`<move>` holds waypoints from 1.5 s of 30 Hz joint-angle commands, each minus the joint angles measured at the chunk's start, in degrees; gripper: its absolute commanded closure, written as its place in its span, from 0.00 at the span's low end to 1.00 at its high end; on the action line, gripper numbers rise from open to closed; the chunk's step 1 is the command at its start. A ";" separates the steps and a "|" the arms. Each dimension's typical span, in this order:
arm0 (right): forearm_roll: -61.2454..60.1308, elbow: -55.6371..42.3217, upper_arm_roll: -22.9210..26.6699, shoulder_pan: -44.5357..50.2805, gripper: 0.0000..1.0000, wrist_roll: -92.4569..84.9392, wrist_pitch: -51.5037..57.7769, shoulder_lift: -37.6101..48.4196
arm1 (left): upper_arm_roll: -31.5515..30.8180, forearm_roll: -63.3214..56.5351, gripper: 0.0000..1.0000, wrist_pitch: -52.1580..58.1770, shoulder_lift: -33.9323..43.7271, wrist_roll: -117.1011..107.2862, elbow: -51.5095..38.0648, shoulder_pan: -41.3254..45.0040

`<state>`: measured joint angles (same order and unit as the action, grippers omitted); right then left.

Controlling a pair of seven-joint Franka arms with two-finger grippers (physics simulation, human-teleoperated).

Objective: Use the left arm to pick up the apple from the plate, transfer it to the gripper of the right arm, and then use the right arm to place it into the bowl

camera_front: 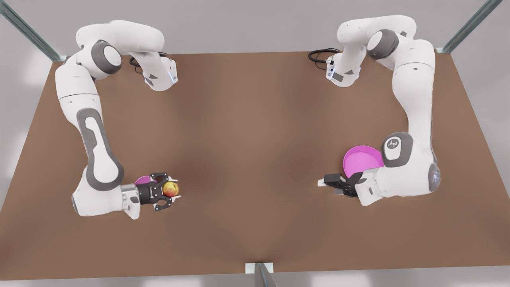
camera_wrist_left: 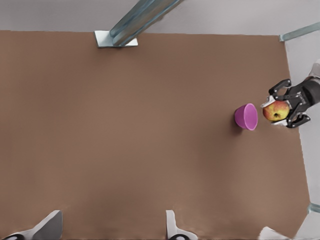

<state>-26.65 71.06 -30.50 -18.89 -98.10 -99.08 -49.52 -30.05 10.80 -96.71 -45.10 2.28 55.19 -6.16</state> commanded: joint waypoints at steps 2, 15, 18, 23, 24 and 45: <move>26.91 0.05 0.00 -2.20 0.34 2.03 3.81 1.18 | -0.80 -28.37 0.00 32.37 2.83 -20.13 0.01 -2.71; 42.38 8.39 0.00 -3.87 0.31 2.12 -12.89 2.32 | 22.14 -23.37 0.00 19.72 25.50 -5.54 20.57 13.99; 42.38 11.82 -0.09 -4.49 0.31 4.49 -14.03 3.91 | 22.05 -19.23 0.00 9.96 25.24 -8.70 21.19 11.96; 42.29 15.25 -0.17 -4.57 0.31 6.95 -15.17 4.96 | 22.05 -20.20 0.00 10.41 23.75 -12.91 20.04 11.70; 42.21 15.69 -0.17 -4.75 0.31 7.22 -15.26 5.05 | 21.96 -18.97 0.00 9.44 24.10 -13.27 21.63 10.82; 43.88 -2.16 8.17 6.76 0.00 101.08 29.91 24.73 | 21.79 -19.59 0.00 7.50 26.03 -15.55 25.41 10.90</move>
<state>17.28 70.33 -23.85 -13.94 -62.60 -85.79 -25.96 -8.29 -8.75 -89.22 -19.08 -10.26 80.64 4.72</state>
